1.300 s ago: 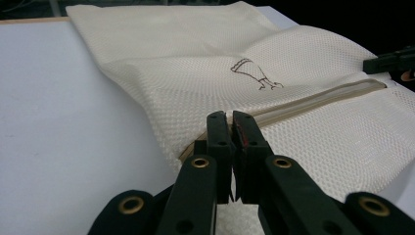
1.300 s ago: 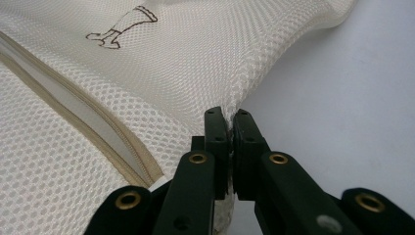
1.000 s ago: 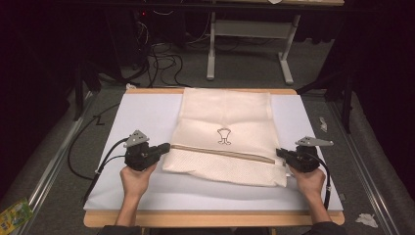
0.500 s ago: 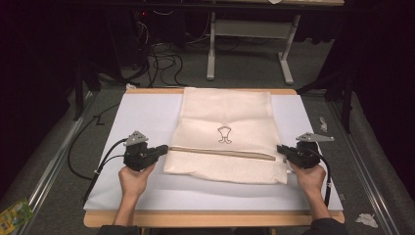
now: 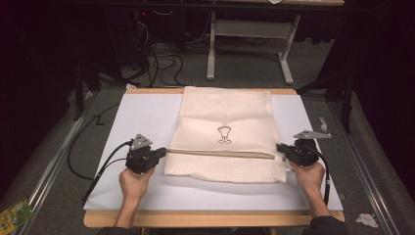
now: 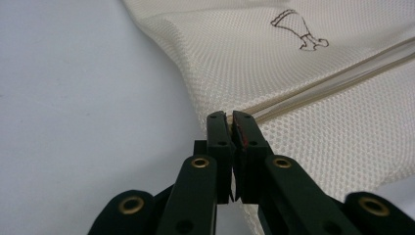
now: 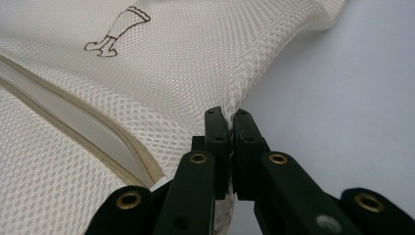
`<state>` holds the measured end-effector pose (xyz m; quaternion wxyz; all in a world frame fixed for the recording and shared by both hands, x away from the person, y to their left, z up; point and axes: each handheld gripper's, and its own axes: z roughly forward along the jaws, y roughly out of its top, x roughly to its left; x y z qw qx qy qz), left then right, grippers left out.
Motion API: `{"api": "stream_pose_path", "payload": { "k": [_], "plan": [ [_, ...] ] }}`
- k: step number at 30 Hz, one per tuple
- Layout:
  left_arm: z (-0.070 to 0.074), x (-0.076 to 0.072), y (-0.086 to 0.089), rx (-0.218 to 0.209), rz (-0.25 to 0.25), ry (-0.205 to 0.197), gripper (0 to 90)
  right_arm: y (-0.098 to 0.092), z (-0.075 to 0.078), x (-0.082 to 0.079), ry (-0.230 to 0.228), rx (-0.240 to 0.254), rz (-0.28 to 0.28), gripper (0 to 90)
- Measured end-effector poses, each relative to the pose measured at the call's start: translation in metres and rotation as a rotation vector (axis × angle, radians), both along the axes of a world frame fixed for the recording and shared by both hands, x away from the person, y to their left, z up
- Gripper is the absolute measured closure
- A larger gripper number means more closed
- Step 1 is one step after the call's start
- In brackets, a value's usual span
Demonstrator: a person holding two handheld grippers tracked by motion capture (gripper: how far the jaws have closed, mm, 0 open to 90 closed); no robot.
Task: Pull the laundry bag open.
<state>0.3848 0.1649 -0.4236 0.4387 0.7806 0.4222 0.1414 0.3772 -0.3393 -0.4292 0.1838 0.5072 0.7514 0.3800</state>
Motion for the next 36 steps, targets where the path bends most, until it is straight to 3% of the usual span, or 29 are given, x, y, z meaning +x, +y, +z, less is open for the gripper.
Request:
{"api": "stream_pose_path", "payload": {
  "k": [7, 10, 17, 26, 34, 36],
  "plan": [
    [-0.008, -0.006, -0.001, 0.006, -0.003, 0.009, 87.0, 0.001, -0.009, 0.007, 0.035, -0.016, 0.007, 88.2],
    [-0.013, -0.008, 0.006, -0.02, 0.007, 0.022, 87.0, 0.005, -0.014, 0.013, 0.047, -0.006, 0.019, 88.1],
    [-0.015, -0.009, 0.009, -0.023, 0.004, 0.036, 86.8, 0.008, -0.013, 0.009, 0.04, 0.0, 0.028, 87.8],
    [-0.022, -0.011, 0.004, 0.003, 0.001, 0.061, 86.8, 0.01, -0.03, 0.007, 0.059, 0.005, 0.022, 87.0],
    [-0.02, -0.012, 0.006, 0.004, 0.002, 0.066, 86.6, 0.011, -0.031, 0.002, 0.055, -0.003, 0.036, 85.3],
    [-0.02, -0.012, 0.006, 0.014, 0.0, 0.083, 86.7, 0.011, -0.031, 0.001, 0.055, 0.002, 0.033, 85.1]
  ]
}}
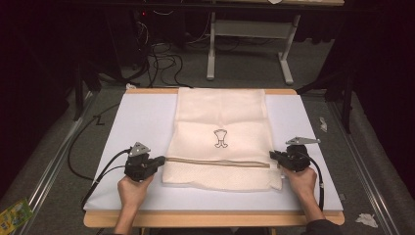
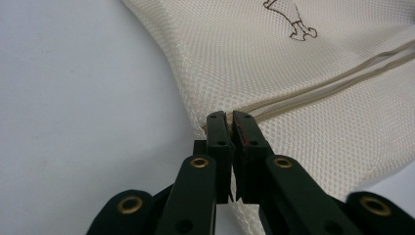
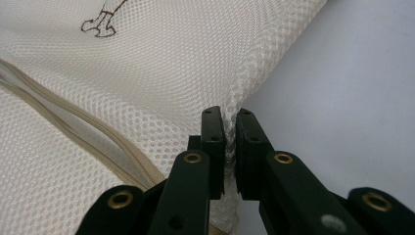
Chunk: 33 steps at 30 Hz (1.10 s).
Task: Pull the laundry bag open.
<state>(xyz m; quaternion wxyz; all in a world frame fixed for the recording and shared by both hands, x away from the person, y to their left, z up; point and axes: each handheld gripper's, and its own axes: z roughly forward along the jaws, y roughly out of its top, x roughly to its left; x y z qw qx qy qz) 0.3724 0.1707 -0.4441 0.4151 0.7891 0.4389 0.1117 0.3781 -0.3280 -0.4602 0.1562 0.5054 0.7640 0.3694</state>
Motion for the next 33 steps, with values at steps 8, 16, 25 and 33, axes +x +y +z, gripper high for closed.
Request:
{"api": "stream_pose_path", "payload": {
  "k": [8, 16, 25, 33],
  "plan": [
    [-0.002, -0.003, -0.001, 0.011, -0.002, -0.01, 86.4, 0.002, -0.002, -0.002, 0.005, -0.01, 0.0, 80.2],
    [-0.006, -0.001, -0.005, 0.004, -0.001, -0.019, 84.3, 0.0, 0.0, -0.006, -0.003, -0.02, -0.007, 66.5],
    [0.005, -0.005, 0.0, -0.038, 0.026, -0.108, 69.8, -0.005, 0.01, -0.012, -0.077, -0.013, -0.043, 51.3],
    [0.021, -0.004, 0.008, -0.059, 0.048, -0.138, 59.8, -0.02, 0.019, -0.019, -0.174, 0.061, -0.102, 40.0]
  ]
}}
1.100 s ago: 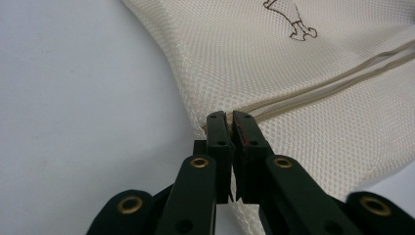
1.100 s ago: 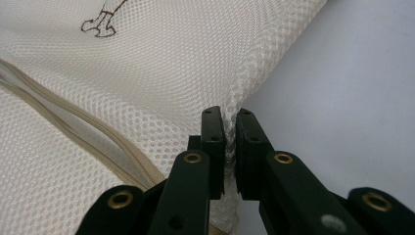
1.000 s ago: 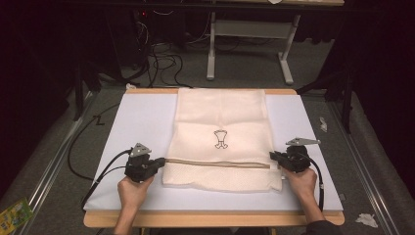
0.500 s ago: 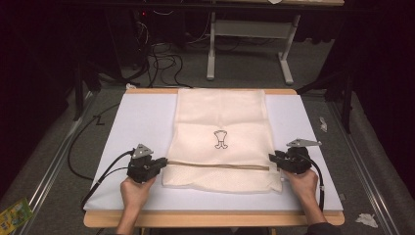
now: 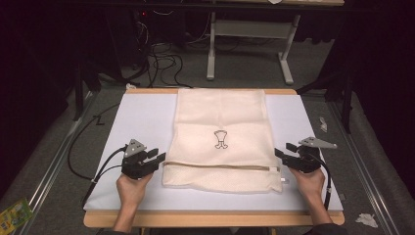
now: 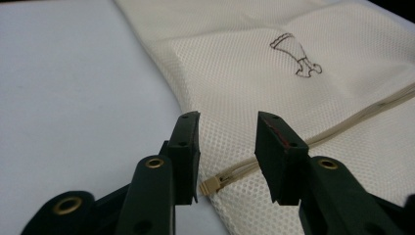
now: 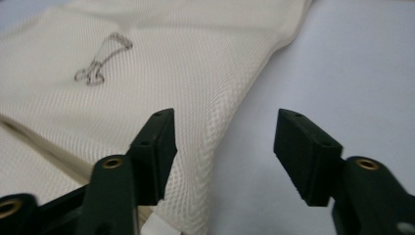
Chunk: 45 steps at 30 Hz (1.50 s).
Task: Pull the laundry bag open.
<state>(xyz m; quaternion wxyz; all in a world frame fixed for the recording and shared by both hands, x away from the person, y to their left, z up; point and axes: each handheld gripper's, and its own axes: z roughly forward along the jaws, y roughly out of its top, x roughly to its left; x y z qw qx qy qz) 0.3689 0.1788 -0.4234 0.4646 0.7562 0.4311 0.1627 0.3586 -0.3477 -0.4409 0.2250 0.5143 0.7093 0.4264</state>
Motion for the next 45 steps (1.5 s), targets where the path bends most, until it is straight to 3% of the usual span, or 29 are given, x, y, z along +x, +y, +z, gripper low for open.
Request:
{"api": "stream_pose_path", "payload": {
  "k": [3, 7, 11, 14, 24, 30, 36, 40, 43, 45],
  "plan": [
    [0.008, 0.0, 0.006, 0.013, 0.022, -0.018, 56.9, -0.009, 0.005, -0.003, -0.053, 0.016, -0.023, 36.9],
    [0.012, -0.002, 0.01, 0.016, 0.032, -0.051, 55.1, -0.018, 0.009, -0.009, -0.07, 0.037, -0.048, 37.8],
    [0.018, -0.008, 0.017, -0.023, 0.047, -0.091, 53.4, -0.024, 0.013, -0.015, -0.083, 0.056, -0.04, 39.4],
    [0.02, -0.01, 0.021, -0.034, 0.059, -0.096, 52.7, -0.027, 0.018, -0.019, -0.092, 0.048, -0.028, 43.0],
    [0.017, -0.009, 0.041, -0.036, 0.111, -0.11, 48.0, -0.045, 0.026, -0.024, -0.128, 0.082, -0.084, 46.3],
    [0.009, 0.0, 0.042, -0.034, 0.098, -0.078, 45.5, -0.056, 0.018, -0.02, -0.071, 0.099, -0.106, 48.5],
    [0.0, 0.01, 0.04, -0.045, 0.112, -0.063, 45.9, -0.062, 0.007, -0.019, -0.059, 0.106, -0.134, 50.7],
    [-0.005, 0.018, 0.04, -0.012, 0.129, -0.033, 46.0, -0.06, -0.001, -0.014, -0.006, 0.111, -0.122, 53.0],
    [-0.008, 0.02, 0.037, -0.001, 0.122, -0.021, 46.0, -0.054, -0.004, -0.01, -0.001, 0.049, -0.1, 54.3],
    [-0.01, 0.023, 0.037, 0.015, 0.133, -0.021, 46.1, -0.057, -0.006, -0.006, 0.011, 0.083, -0.111, 54.4]
  ]
}}
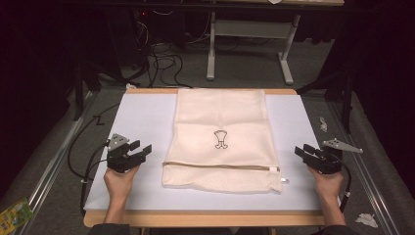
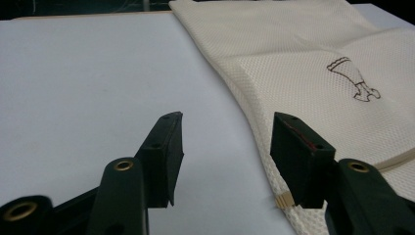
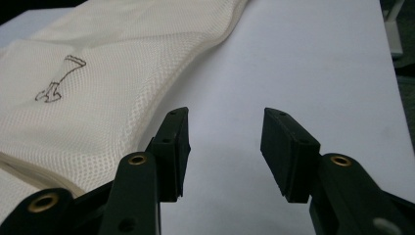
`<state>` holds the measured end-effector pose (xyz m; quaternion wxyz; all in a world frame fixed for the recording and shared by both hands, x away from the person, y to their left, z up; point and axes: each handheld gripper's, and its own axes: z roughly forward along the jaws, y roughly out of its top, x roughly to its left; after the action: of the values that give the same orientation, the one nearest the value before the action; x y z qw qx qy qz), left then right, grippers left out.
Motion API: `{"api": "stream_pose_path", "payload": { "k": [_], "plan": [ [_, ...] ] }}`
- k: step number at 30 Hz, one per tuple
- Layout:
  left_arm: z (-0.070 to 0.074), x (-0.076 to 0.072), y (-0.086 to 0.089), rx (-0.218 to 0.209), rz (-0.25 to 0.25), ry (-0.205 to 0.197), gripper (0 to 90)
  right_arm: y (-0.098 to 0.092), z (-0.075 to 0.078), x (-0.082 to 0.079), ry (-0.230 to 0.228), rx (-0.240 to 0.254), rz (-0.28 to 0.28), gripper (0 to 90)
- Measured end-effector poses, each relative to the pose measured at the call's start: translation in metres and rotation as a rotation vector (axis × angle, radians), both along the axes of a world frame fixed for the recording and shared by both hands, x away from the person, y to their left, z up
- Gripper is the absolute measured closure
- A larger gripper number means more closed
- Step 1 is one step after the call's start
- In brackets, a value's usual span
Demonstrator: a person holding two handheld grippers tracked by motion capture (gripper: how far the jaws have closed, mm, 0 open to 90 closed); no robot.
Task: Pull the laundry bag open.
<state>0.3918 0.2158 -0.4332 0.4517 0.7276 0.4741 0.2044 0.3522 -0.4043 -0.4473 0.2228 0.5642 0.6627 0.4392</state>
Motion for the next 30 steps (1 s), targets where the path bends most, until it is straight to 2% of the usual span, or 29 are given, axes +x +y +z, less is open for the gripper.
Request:
{"api": "stream_pose_path", "payload": {
  "k": [4, 13, 18, 30],
  "plan": [
    [-0.006, 0.005, 0.002, -0.013, 0.028, 0.0, 46.2, -0.002, -0.002, 0.005, 0.002, 0.012, -0.009, 54.3],
    [-0.013, 0.011, -0.001, -0.016, 0.039, -0.015, 46.4, -0.002, -0.004, 0.005, -0.015, 0.006, -0.024, 54.1],
    [-0.019, 0.015, -0.003, 0.014, 0.045, -0.007, 46.4, -0.002, -0.006, 0.008, -0.006, -0.01, -0.031, 54.0],
    [-0.03, 0.028, -0.009, 0.031, 0.057, 0.017, 46.5, 0.0, -0.013, 0.013, 0.005, -0.049, -0.041, 53.6]
  ]
}}
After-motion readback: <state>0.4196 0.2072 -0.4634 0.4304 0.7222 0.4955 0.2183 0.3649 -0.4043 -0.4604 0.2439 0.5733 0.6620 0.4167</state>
